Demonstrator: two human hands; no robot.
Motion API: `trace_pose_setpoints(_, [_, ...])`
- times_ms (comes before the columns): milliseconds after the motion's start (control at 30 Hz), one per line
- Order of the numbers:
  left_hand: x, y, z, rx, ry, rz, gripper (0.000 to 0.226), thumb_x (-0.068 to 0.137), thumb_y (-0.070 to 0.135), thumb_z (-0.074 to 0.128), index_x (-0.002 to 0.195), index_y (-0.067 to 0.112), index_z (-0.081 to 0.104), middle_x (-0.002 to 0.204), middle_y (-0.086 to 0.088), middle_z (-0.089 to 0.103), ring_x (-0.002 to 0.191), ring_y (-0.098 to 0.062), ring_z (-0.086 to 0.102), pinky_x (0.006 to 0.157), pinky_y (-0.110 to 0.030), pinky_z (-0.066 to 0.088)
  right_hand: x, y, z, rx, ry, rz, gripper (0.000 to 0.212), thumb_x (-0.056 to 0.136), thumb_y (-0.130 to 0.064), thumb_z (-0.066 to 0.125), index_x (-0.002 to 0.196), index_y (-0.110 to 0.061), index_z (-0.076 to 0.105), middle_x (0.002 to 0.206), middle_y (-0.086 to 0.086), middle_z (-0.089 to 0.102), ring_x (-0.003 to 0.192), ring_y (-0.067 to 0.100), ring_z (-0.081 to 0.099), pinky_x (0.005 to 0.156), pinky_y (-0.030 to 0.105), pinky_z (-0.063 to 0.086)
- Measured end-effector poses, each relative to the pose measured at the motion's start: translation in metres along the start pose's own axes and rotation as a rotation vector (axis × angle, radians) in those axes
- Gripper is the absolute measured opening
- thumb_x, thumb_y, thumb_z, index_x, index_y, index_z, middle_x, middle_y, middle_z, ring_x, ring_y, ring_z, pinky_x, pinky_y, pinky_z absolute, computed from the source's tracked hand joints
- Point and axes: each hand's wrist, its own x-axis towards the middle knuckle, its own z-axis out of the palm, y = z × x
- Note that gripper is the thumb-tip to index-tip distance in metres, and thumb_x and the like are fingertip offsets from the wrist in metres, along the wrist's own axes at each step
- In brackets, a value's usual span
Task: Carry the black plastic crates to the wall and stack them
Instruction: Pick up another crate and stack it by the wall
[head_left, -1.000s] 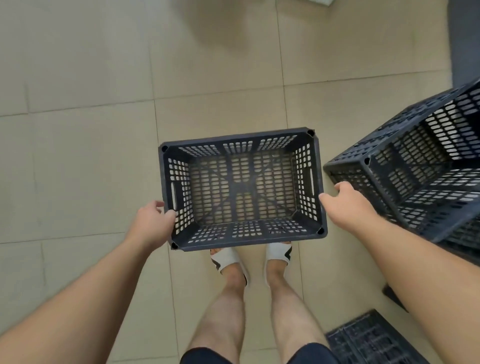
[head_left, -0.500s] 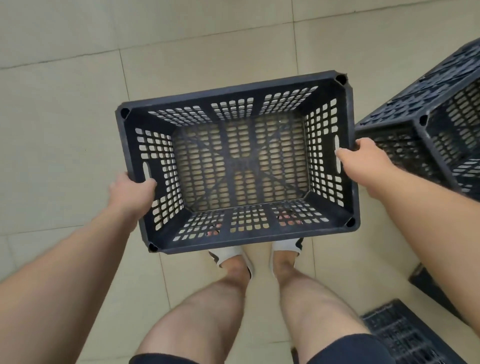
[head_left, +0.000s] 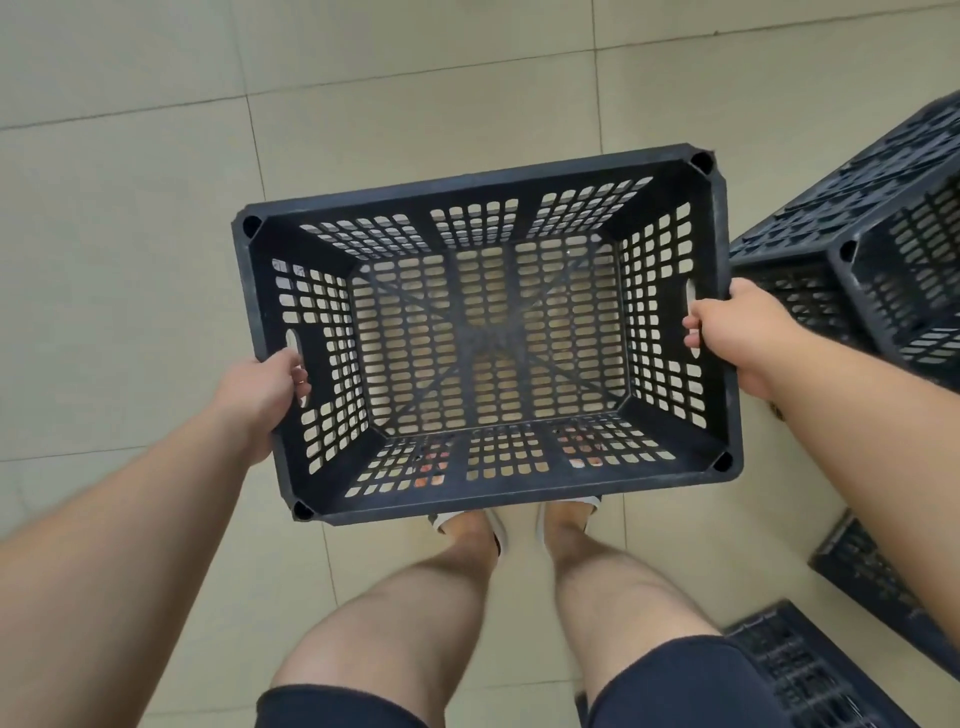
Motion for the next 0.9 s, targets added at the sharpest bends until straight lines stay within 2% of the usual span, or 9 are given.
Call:
trace_pose_setpoints(133, [-0.039,0.003,-0.021,-0.024,-0.034,-0.017,0.032,0.078,0.041,0.057,0.096,0.016,0.063,0.079,0.002,0.062,0.076,-0.019,0.058,0.086,-0.039,0.051,-0.037,-0.005,-0.028,-0.007,-0.009,0.021,0.027,0.104,-0.015,0.046,0.130,-0.011,0.053,0.111,0.010,0.065,0.078,0.016,0.061,0.080,0.038,0.055])
trace_pose_setpoints(233, [-0.077,0.010,-0.044,-0.041,-0.065,-0.015,0.033,0.075,0.045,0.057,0.092,0.018,0.063,0.079,0.002,0.059,0.074,-0.019,0.056,0.085,-0.039,0.050,-0.076,-0.014,-0.054,-0.041,-0.033,0.027,0.029,0.103,-0.016,0.043,0.131,-0.010,0.050,0.112,0.013,0.067,0.077,0.019,0.062,0.091,0.047,0.056])
trace_pose_setpoints(300, [-0.104,0.017,-0.063,-0.044,-0.069,-0.010,0.034,0.076,0.046,0.056,0.090,0.018,0.065,0.080,0.001,0.061,0.076,-0.020,0.056,0.086,-0.040,0.049,-0.106,-0.023,-0.073,-0.055,-0.031,0.022,0.023,0.103,-0.015,0.041,0.123,-0.011,0.051,0.104,0.010,0.066,0.075,0.019,0.061,0.090,0.047,0.055])
trace_pose_setpoints(400, [-0.151,0.029,-0.096,-0.047,-0.057,0.006,0.037,0.078,0.050,0.054,0.092,0.017,0.065,0.082,0.001,0.062,0.078,-0.020,0.057,0.086,-0.041,0.047,-0.156,-0.039,-0.099,-0.096,-0.019,-0.001,0.006,0.104,-0.009,0.042,0.104,-0.011,0.048,0.099,0.012,0.061,0.072,0.021,0.059,0.074,0.038,0.054])
trace_pose_setpoints(500, [-0.198,0.035,-0.127,-0.061,-0.045,0.026,0.036,0.079,0.050,0.054,0.092,0.018,0.061,0.086,0.001,0.061,0.075,-0.016,0.056,0.082,-0.038,0.046,-0.201,-0.053,-0.119,-0.135,0.000,-0.057,0.014,0.102,-0.002,0.042,0.113,-0.010,0.043,0.107,0.024,0.055,0.086,0.031,0.057,0.063,0.031,0.048])
trace_pose_setpoints(600, [-0.247,0.036,-0.159,-0.073,-0.008,0.063,0.032,0.087,0.047,0.051,0.093,0.017,0.057,0.085,0.001,0.059,0.074,-0.016,0.054,0.075,-0.033,0.041,-0.253,-0.070,-0.138,-0.250,0.071,-0.098,0.011,0.102,-0.012,0.042,0.104,-0.002,0.046,0.109,0.020,0.063,0.093,0.037,0.064,0.072,0.040,0.051])
trace_pose_setpoints(667, [-0.274,0.034,-0.179,-0.096,0.027,0.068,0.032,0.090,0.048,0.050,0.095,0.016,0.058,0.086,0.000,0.059,0.076,-0.017,0.054,0.071,-0.033,0.039,-0.284,-0.082,-0.149,-0.308,0.098,-0.138,0.014,0.102,-0.020,0.042,0.100,-0.008,0.048,0.104,0.016,0.065,0.093,0.037,0.066,0.081,0.047,0.054])
trace_pose_setpoints(767, [-0.312,0.032,-0.208,-0.150,0.068,0.053,0.032,0.095,0.043,0.048,0.100,0.015,0.062,0.088,-0.002,0.063,0.078,-0.018,0.058,0.072,-0.034,0.042,-0.326,-0.100,-0.167,-0.345,0.095,-0.203,0.014,0.104,-0.021,0.043,0.103,-0.010,0.051,0.101,0.014,0.065,0.092,0.034,0.066,0.081,0.047,0.053])
trace_pose_setpoints(900, [-0.359,0.028,-0.241,-0.197,0.114,0.058,0.034,0.100,0.040,0.047,0.102,0.012,0.065,0.092,-0.004,0.066,0.081,-0.020,0.061,0.076,-0.037,0.046,-0.371,-0.125,-0.188,-0.386,0.090,-0.285,0.016,0.106,-0.026,0.044,0.107,-0.012,0.052,0.109,0.013,0.066,0.095,0.034,0.066,0.079,0.043,0.054])
